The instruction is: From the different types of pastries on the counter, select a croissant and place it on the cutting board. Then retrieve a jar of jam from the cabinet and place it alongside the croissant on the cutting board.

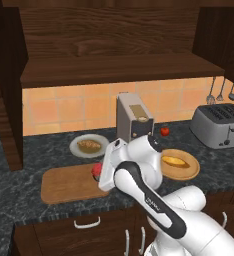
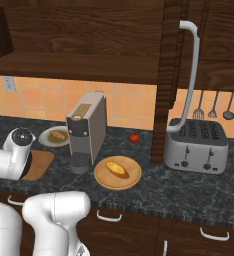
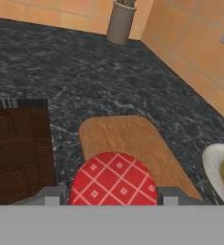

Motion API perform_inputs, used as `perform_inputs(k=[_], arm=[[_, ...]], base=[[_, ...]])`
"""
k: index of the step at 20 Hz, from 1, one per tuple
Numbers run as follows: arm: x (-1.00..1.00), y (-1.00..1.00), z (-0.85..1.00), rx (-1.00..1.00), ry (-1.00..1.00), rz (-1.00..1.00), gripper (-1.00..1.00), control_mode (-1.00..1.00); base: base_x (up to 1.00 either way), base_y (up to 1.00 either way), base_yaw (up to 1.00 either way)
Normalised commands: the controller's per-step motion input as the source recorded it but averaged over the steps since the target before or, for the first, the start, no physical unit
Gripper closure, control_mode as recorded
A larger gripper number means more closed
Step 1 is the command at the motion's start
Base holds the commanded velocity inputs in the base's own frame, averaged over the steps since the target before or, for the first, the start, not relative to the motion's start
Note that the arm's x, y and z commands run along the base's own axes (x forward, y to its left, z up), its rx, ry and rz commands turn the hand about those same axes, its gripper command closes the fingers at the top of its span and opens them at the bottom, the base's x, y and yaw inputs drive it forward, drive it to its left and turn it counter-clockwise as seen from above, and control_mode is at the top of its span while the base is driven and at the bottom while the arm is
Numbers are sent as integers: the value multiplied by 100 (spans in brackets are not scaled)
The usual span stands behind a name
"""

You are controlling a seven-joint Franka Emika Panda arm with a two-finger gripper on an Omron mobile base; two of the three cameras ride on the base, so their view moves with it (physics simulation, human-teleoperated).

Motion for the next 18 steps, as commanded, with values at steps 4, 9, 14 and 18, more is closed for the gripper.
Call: perform_inputs(k=[4,9,14,18], arm=[[0,-8,0,0,0,2,100,-100],[24,-1,-26,-1,0,0,100,-100],[30,-2,-50,-2,0,0,100,-100],[38,0,-26,1,0,0,100,-100]], base=[[0,0,0],[0,0,0],[0,0,0],[0,0,0]])
